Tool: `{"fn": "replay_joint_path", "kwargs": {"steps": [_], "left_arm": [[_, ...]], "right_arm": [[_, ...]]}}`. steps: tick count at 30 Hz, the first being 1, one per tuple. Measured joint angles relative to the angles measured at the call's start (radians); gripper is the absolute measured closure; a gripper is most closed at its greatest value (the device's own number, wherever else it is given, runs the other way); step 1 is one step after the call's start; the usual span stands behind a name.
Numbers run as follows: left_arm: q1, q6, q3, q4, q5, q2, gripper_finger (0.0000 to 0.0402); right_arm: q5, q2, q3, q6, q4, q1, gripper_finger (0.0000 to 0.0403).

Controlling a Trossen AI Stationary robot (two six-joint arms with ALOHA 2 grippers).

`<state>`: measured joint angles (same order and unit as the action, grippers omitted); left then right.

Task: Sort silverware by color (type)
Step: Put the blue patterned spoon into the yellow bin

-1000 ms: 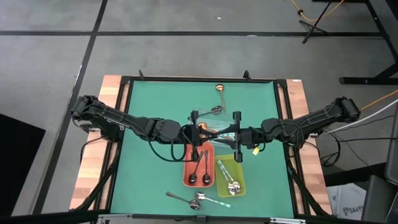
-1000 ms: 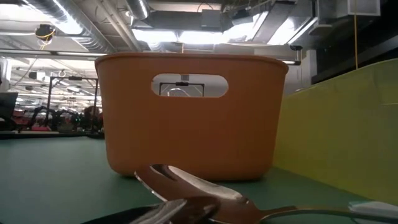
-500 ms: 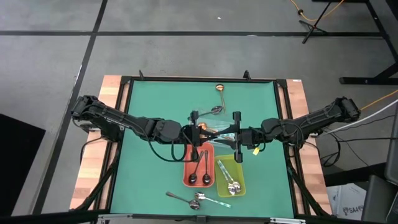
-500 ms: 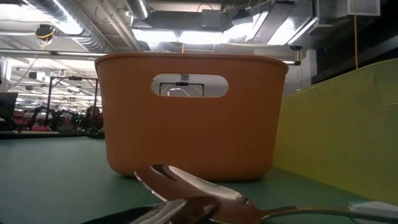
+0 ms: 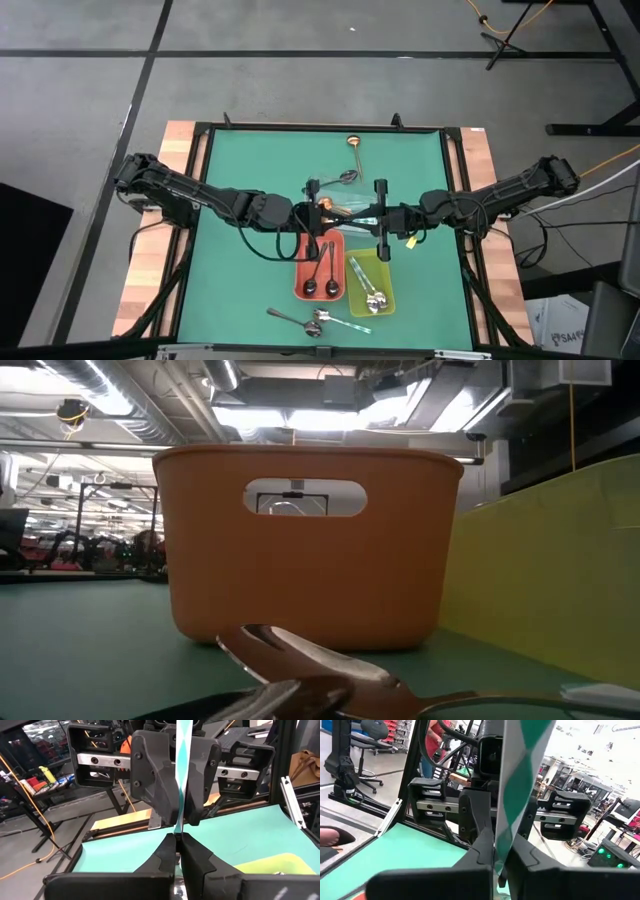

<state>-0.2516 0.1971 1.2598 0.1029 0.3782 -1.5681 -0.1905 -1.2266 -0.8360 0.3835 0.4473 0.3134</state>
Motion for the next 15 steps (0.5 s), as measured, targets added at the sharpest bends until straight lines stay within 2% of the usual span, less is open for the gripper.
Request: {"fn": "replay_joint_path", "kwargs": {"steps": [6, 15], "left_arm": [[0.0, -0.009, 0.0, 0.001, -0.005, 0.0, 0.0388], [0.0, -0.071, 0.0, 0.002, -0.004, 0.0, 0.0328]], "right_arm": [[0.0, 0.0, 0.0, -0.019, 0.0, 0.0, 0.0398], [-0.038, 0.0, 0.0, -0.092, -0.039, 0.0, 0.0399]]}}
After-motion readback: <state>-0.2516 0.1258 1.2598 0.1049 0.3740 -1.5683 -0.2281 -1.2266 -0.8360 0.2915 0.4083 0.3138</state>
